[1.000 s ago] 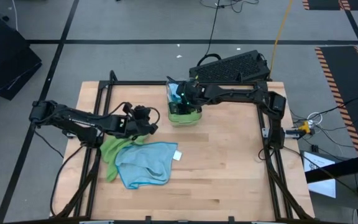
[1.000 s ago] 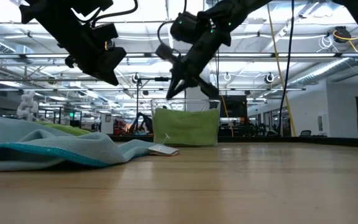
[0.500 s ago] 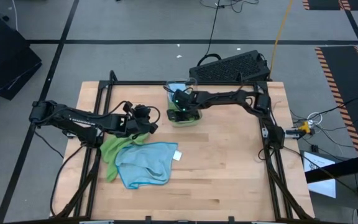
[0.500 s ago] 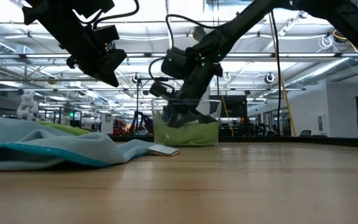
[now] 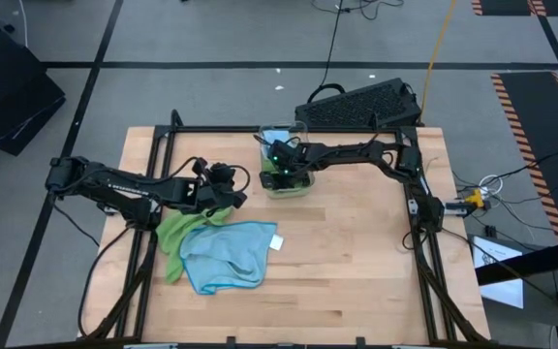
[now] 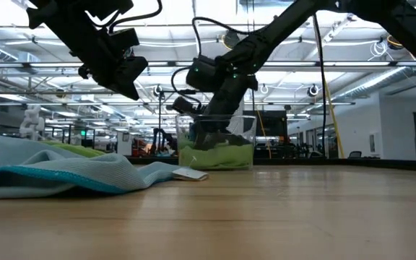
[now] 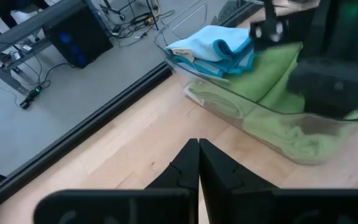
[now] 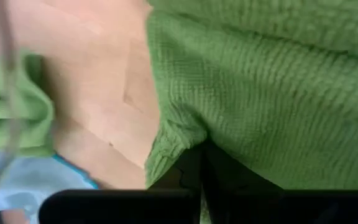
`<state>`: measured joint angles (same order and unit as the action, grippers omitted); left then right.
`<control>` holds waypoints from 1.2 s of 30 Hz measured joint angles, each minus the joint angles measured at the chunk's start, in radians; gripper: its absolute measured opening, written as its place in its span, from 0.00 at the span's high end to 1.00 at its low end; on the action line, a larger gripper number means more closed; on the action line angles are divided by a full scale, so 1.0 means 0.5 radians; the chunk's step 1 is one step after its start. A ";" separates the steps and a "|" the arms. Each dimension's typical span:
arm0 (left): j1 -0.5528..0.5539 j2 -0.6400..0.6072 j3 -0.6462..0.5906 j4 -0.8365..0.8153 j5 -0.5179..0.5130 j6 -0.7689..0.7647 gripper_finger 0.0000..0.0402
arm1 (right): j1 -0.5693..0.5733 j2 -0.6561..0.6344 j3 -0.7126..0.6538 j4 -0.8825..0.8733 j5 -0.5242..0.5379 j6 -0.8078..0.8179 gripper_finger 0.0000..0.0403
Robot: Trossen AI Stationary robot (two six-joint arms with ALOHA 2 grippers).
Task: Fold microfiber towels
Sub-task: Put the green towel into the transparent bin
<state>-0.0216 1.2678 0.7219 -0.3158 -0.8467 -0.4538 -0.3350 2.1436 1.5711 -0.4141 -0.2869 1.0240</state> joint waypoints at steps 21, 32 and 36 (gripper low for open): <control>-0.001 0.001 0.000 0.045 0.005 0.016 0.98 | -0.047 -0.321 0.005 -0.419 0.045 -0.138 1.00; -0.001 0.001 0.000 0.060 0.018 0.029 0.98 | -0.088 -0.434 0.005 -0.394 -0.021 -0.179 1.00; -0.001 0.001 0.000 0.062 0.018 0.029 0.98 | -0.071 -0.441 0.012 -0.350 0.031 -0.174 1.00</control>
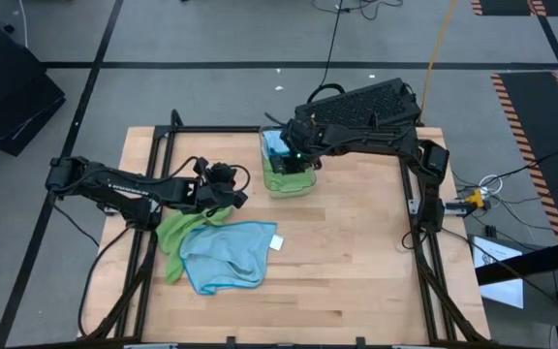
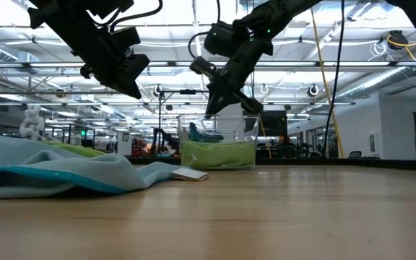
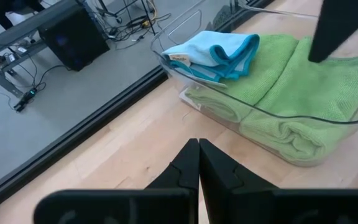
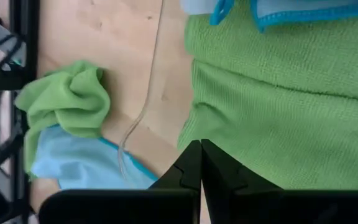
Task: Fold microfiber towels
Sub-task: Put the green towel into the transparent bin
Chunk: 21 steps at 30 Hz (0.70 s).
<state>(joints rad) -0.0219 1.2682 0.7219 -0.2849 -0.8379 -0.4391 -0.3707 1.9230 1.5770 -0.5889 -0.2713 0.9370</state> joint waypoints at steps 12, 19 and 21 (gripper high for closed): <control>0.000 0.000 0.000 0.018 0.001 0.022 0.98 | 0.009 0.026 0.004 -0.431 0.148 -0.190 1.00; 0.000 0.000 0.000 0.039 0.002 0.023 0.98 | 0.038 0.049 0.002 -0.487 0.231 -0.224 1.00; 0.000 0.000 0.000 0.045 0.002 0.024 0.98 | 0.039 0.050 0.003 -0.485 0.230 -0.230 1.00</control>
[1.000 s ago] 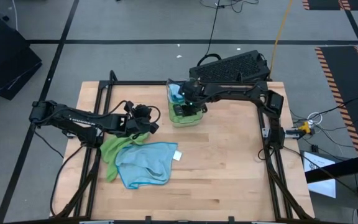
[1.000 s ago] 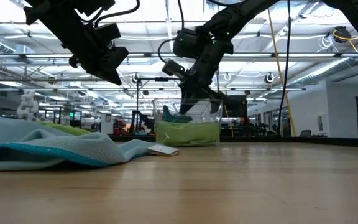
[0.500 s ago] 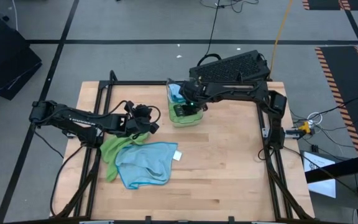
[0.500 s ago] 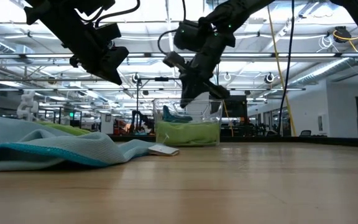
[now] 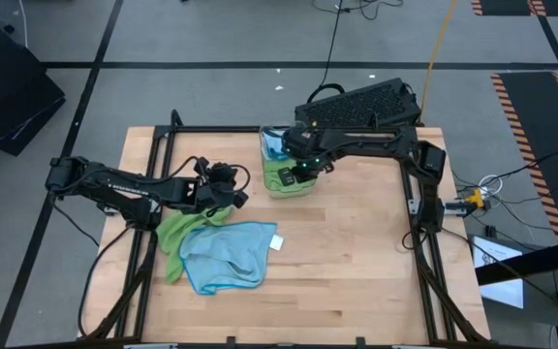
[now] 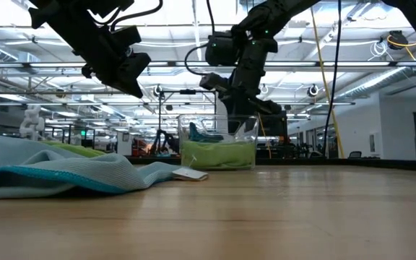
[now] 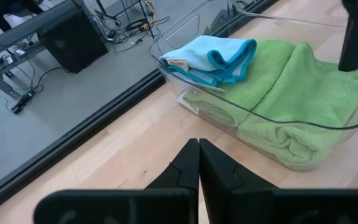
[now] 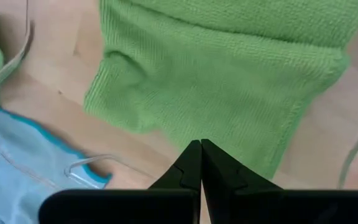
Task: Fold microfiber towels
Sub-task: Put the green towel into the transparent bin
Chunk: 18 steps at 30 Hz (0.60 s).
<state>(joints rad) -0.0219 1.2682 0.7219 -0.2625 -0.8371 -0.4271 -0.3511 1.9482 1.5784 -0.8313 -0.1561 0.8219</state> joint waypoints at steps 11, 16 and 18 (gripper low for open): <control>0.002 0.001 0.001 0.016 0.002 0.013 0.98 | 0.042 -0.008 0.293 0.005 0.057 -0.093 1.00; 0.004 0.001 0.001 0.014 0.002 0.012 0.98 | 0.071 0.094 0.500 -0.146 0.061 -0.165 1.00; 0.004 0.001 0.001 0.017 0.002 0.012 0.98 | 0.061 0.148 0.517 -0.265 0.108 -0.149 1.00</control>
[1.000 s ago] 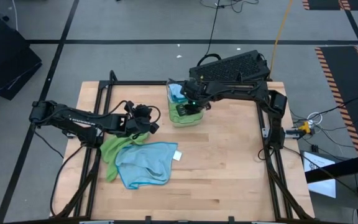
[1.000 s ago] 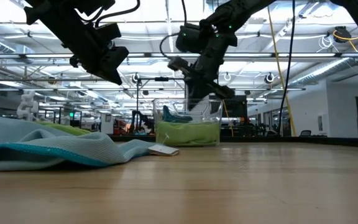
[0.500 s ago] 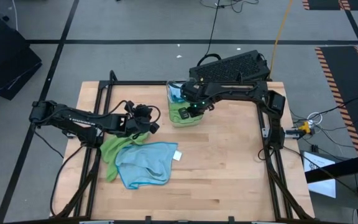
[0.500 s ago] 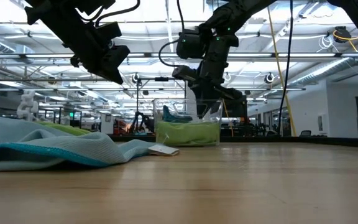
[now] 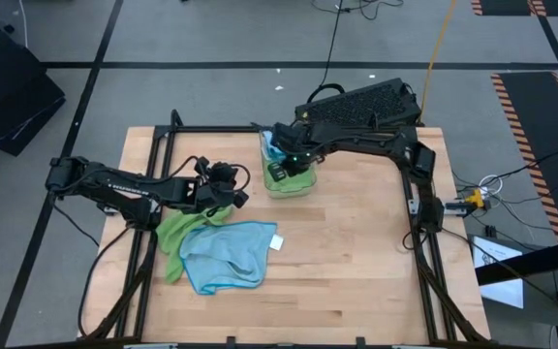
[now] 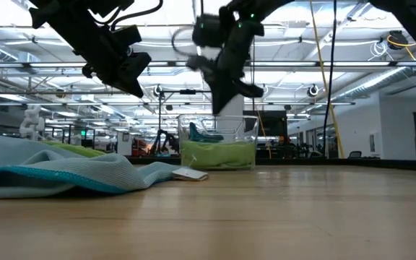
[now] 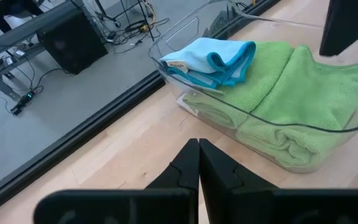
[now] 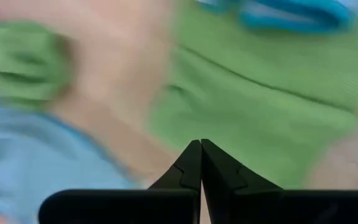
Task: Fold microfiber towels
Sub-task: Put the green towel into the transparent bin
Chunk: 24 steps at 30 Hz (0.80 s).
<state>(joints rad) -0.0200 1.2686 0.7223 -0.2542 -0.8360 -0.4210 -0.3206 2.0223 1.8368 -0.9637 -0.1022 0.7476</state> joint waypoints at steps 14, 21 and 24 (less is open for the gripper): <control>0.000 0.000 0.000 0.035 0.017 0.032 0.98 | -0.015 0.301 0.004 -0.239 -0.061 -0.038 1.00; 0.000 0.000 0.000 0.040 0.017 0.035 0.98 | -0.012 0.408 0.005 -0.299 -0.120 -0.081 1.00; 0.000 0.000 0.000 0.040 0.018 0.035 0.98 | -0.011 0.432 0.010 -0.295 -0.123 -0.101 1.00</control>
<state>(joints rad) -0.0200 1.2686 0.7223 -0.2340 -0.8272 -0.4034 -0.3260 2.2384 1.8415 -1.1111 -0.1639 0.6970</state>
